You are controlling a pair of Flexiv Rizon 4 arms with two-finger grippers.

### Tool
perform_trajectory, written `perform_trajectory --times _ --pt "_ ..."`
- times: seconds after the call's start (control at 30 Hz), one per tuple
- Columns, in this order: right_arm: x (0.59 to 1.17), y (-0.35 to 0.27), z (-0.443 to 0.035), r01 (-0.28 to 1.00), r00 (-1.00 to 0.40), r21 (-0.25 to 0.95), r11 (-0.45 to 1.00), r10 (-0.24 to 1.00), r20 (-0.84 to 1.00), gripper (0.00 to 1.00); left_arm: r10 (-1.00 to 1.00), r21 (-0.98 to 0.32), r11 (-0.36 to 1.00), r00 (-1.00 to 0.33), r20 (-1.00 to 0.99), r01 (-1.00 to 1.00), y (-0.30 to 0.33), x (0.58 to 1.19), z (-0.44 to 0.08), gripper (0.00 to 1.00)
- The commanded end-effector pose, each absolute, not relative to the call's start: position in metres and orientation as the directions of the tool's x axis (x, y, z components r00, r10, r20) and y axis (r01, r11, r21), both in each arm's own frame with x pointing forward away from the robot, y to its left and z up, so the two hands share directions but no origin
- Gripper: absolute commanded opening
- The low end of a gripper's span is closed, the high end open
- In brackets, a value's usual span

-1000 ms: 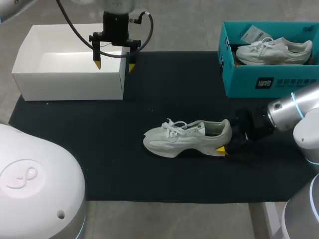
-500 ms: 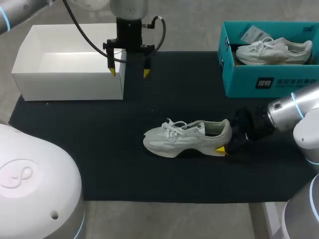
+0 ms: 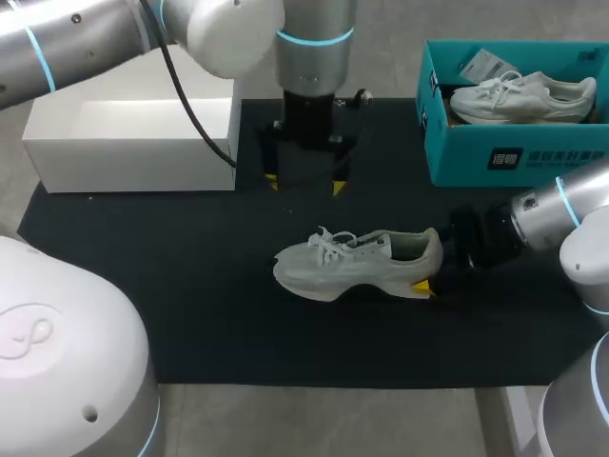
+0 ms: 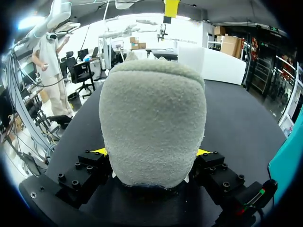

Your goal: Take the shoe out of the shoebox, open the shoe tongue, remove and reinsert the insole, then place the shoe into the shoebox

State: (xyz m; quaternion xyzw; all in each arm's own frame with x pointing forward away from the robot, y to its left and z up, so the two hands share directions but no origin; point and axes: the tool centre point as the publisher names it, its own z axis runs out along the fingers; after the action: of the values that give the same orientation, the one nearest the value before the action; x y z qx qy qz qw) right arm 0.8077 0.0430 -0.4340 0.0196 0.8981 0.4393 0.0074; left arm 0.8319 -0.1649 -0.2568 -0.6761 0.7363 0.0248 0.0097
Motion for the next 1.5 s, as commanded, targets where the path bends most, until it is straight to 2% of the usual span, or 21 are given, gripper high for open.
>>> perform_trajectory --times 0.03,0.17,0.5,1.1,1.27,1.5 --pt "0.810 0.046 -0.437 0.029 -0.999 0.789 0.614 0.043 0.003 0.00 -0.991 0.015 0.122 -0.123 -0.052 -0.992 -0.188 0.818 -0.268 1.00" --pt "0.810 0.046 -0.437 0.029 -0.999 0.789 0.614 0.043 0.003 0.00 -0.983 -0.006 0.175 -0.174 -0.051 -0.985 -0.201 0.805 -0.273 1.00" --pt "0.810 0.046 -0.437 0.029 -0.999 0.789 0.614 0.043 0.003 0.00 -0.983 0.019 0.161 -0.162 -0.086 -0.987 -0.226 0.800 -0.297 1.00" --pt "0.810 0.046 -0.437 0.029 -0.999 0.789 0.614 0.043 0.003 0.00 -0.967 0.008 0.248 -0.248 -0.062 -0.969 -0.276 0.807 -0.332 1.00" --pt "0.810 0.046 -0.437 0.029 -0.999 0.789 0.614 0.043 0.003 0.00 -0.965 0.010 0.242 -0.241 -0.099 -0.970 -0.281 0.809 -0.341 1.00" --pt "0.810 0.046 -0.437 0.029 -0.999 0.789 0.614 0.043 0.003 0.00 -0.976 0.016 0.141 -0.142 -0.163 -0.990 -0.256 0.802 -0.343 1.00"
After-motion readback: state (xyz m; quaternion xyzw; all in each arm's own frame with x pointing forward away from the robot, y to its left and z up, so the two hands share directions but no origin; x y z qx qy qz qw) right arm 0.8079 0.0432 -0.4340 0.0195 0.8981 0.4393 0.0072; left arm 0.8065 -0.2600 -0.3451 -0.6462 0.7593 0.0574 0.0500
